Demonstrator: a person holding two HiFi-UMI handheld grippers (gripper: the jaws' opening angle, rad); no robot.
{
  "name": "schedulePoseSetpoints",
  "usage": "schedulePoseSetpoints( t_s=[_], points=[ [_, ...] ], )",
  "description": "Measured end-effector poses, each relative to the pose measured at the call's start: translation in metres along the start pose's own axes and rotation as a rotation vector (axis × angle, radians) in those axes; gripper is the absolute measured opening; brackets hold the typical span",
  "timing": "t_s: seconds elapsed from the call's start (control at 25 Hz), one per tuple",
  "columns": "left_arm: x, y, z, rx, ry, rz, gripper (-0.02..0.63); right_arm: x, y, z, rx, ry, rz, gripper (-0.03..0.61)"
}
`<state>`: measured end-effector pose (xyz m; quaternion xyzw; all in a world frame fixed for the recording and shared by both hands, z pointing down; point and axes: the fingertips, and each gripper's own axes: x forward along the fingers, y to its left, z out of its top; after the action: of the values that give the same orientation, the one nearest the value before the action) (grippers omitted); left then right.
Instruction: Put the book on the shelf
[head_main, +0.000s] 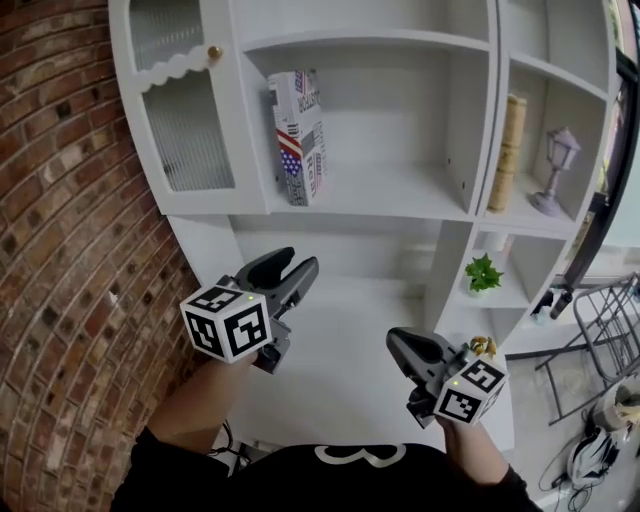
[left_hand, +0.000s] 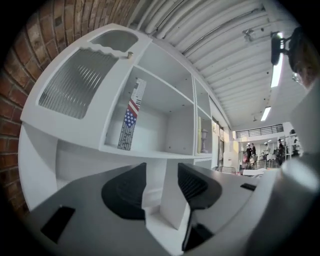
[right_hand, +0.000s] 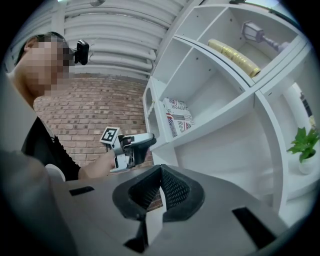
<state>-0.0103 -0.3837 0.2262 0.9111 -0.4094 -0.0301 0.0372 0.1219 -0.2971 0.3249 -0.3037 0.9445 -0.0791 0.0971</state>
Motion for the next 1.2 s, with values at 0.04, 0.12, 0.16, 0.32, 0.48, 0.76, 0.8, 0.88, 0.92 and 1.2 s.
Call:
schedulePoseSetpoints(
  t_s=[0.04,0.12,0.16,0.32,0.48,0.76,0.8,0.88,0.92,1.2],
  points=[
    [-0.007,-0.008,-0.007,-0.004,0.001,-0.023,0.188,0.000,0.004,-0.002,0.002,0.000,-0.001,0.009],
    [-0.019,-0.025,-0.021,-0.013,0.000,-0.072,0.159,0.000,0.012,-0.005,0.006,-0.001,-0.007,0.009],
    [-0.025,-0.034,-0.027,-0.020,-0.001,-0.103,0.134,0.000,0.015,-0.005,0.008,-0.005,-0.010,0.009],
    [-0.047,-0.065,-0.060,-0.096,-0.009,-0.233,0.021,-0.002,0.025,-0.007,0.014,-0.024,-0.022,0.009],
    [-0.058,-0.078,-0.096,-0.169,0.013,-0.277,0.003,-0.006,0.031,-0.014,0.018,-0.032,-0.044,0.009],
    [-0.071,-0.090,-0.143,-0.182,0.067,-0.312,0.003,0.001,0.042,-0.051,0.055,0.013,-0.050,0.009],
    [-0.073,-0.090,-0.148,-0.184,0.074,-0.311,0.003,0.003,0.043,-0.057,0.064,0.025,-0.052,0.009],
    [-0.077,-0.086,-0.155,-0.194,0.083,-0.295,0.003,0.006,0.043,-0.066,0.084,0.048,-0.063,0.009],
    [-0.078,-0.084,-0.157,-0.202,0.084,-0.285,0.003,0.007,0.043,-0.070,0.092,0.056,-0.068,0.009],
    [-0.091,-0.087,-0.165,-0.302,0.094,-0.304,0.003,0.007,0.057,-0.076,0.068,0.068,-0.071,0.009]
  ],
)
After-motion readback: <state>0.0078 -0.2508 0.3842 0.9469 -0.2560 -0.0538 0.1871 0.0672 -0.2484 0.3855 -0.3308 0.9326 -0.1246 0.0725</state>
